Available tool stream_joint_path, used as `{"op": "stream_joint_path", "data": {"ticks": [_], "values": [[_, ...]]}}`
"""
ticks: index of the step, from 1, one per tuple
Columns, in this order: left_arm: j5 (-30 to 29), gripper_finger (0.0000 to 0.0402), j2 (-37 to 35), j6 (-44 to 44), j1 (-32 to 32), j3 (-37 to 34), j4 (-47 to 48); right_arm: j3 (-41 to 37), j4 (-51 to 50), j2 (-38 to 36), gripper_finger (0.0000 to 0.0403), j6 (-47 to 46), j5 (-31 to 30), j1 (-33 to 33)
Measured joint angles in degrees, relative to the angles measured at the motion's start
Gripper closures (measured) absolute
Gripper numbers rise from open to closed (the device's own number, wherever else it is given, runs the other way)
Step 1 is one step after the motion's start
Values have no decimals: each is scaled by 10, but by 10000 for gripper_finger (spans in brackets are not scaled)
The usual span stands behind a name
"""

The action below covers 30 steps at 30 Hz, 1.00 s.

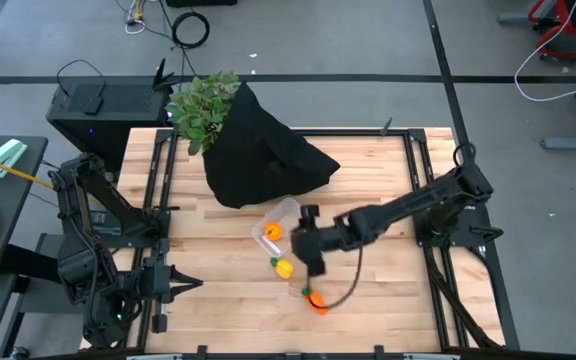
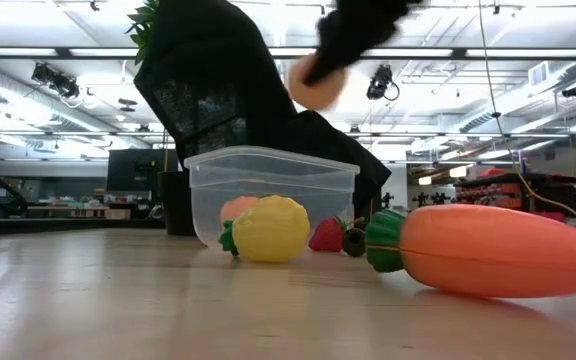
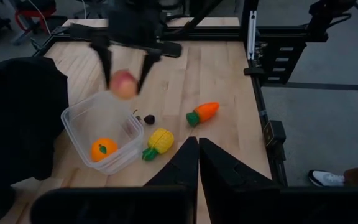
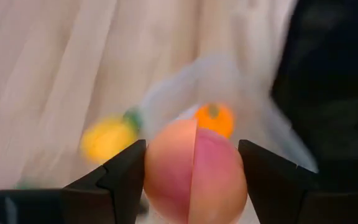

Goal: Pick and placing Produce into tupperware
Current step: Put the pink peach into the transparent bin

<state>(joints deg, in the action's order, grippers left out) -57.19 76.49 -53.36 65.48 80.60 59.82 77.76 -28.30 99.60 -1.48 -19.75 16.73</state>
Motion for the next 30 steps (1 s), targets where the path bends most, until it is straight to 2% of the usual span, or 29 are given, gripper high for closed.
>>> {"op": "stream_joint_path", "data": {"ticks": [5, 13, 17, 23, 30], "values": [[0, 390, 0, 0, -1, 0, 0, 42, 26, 32, 160, -78, 0, -45], [0, 383, 0, 0, -1, 0, -4, 62, -52, 57, 160, -254, 4, -90], [0, 378, 0, 0, -1, 0, -4, 62, -55, 57, 160, -284, 13, -101], [0, 384, 0, 0, -1, 0, -3, 62, -52, 66, 160, -352, 64, -124], [0, 387, 0, 0, 0, 0, -5, 62, -50, 98, 160, -380, 97, -133]]}}
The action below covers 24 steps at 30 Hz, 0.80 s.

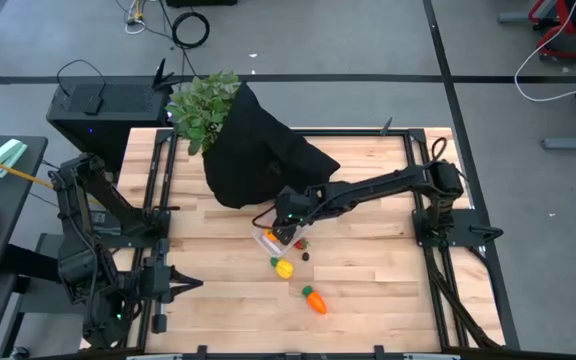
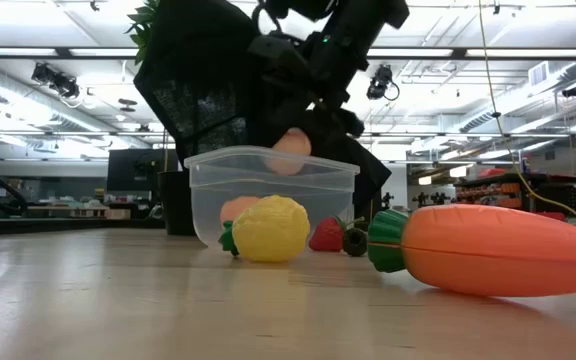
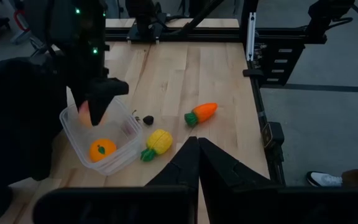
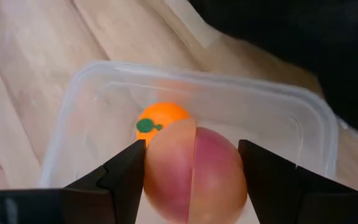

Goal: Pick and placing Produce into tupperware
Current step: Put the pink peach into the transparent bin

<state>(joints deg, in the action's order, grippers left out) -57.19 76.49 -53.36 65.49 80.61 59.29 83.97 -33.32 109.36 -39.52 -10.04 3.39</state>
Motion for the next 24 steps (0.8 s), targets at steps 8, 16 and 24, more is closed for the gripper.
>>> {"op": "stream_joint_path", "data": {"ticks": [8, 16, 24], "values": [[0, 380, 0, 0, 0, 0, -4, 0, 8, 13, 160, -30, 8, 1], [0, 389, 0, 1, 0, 0, -6, 0, 19, 24, 160, -42, 11, 1], [0, 379, 0, 1, 0, 0, -7, -1, 18, 24, 160, -51, 13, 0]]}}
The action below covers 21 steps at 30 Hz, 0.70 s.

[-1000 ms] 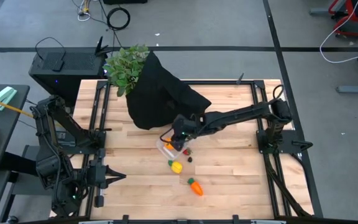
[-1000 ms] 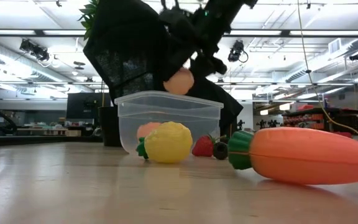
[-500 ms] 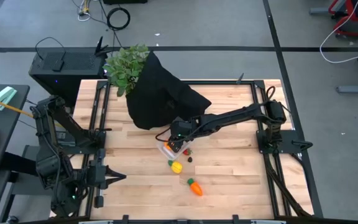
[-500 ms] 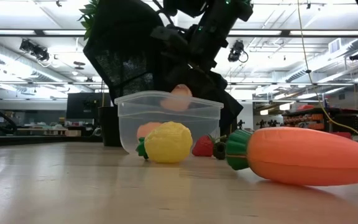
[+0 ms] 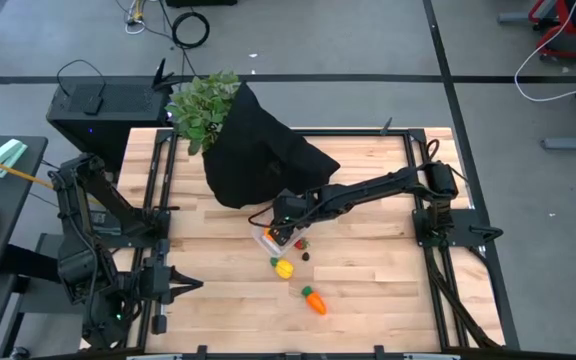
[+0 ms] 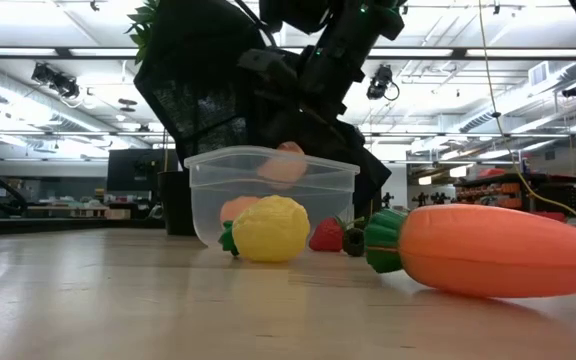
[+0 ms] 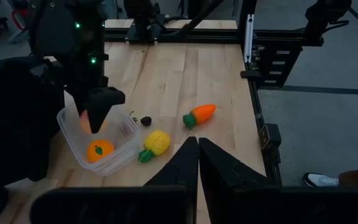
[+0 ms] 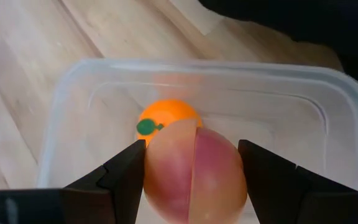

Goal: Pick and placing Produce into tupperware
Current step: Put the pink peach into the transparent bin

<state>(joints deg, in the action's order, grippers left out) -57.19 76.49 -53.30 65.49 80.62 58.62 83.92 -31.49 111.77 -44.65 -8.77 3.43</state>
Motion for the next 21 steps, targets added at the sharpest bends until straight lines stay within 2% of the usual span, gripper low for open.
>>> {"op": "stream_joint_path", "data": {"ticks": [10, 21], "values": [[0, 389, 0, 0, 0, 0, 0, 0, 0, 0, 154, 12, -1, 0], [0, 378, 0, 1, 0, 0, 0, 0, -2, 0, 144, -2, -4, -3]]}}
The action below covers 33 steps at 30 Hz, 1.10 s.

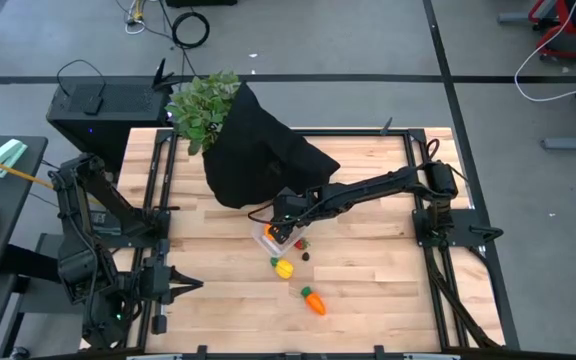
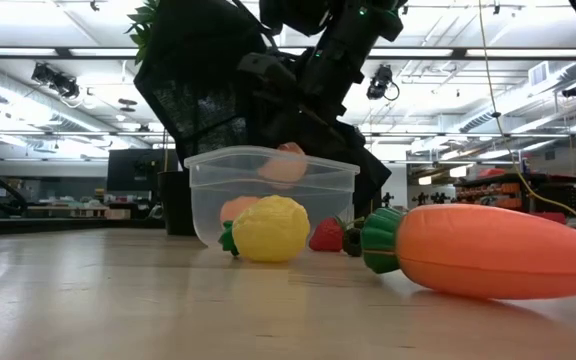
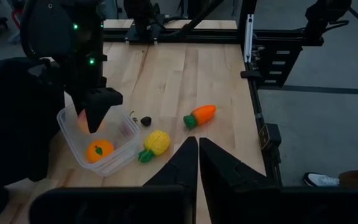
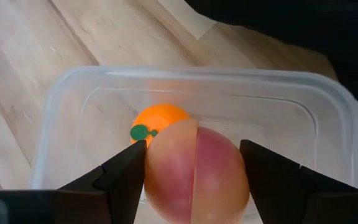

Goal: Pick and placing Produce into tupperware
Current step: Put the pink peach into the transparent bin, then put the orange carrot into the transparent bin

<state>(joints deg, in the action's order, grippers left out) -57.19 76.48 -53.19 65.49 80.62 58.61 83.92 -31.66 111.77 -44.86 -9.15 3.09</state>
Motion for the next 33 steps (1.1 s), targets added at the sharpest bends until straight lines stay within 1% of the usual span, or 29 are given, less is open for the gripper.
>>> {"op": "stream_joint_path", "data": {"ticks": [9, 18, 27, 33], "values": [[0, 390, 0, 0, 0, 0, 0, 0, 0, 0, 138, 0, -7, 0], [0, 379, 0, 0, 0, 0, 0, 0, 0, 0, 137, 9, -14, -4], [0, 389, 0, 0, 0, 0, 0, 0, 14, 0, 137, 11, -19, -4], [0, 383, 0, -2, 0, 0, 0, 0, 19, 0, 137, 11, -17, -3]]}}
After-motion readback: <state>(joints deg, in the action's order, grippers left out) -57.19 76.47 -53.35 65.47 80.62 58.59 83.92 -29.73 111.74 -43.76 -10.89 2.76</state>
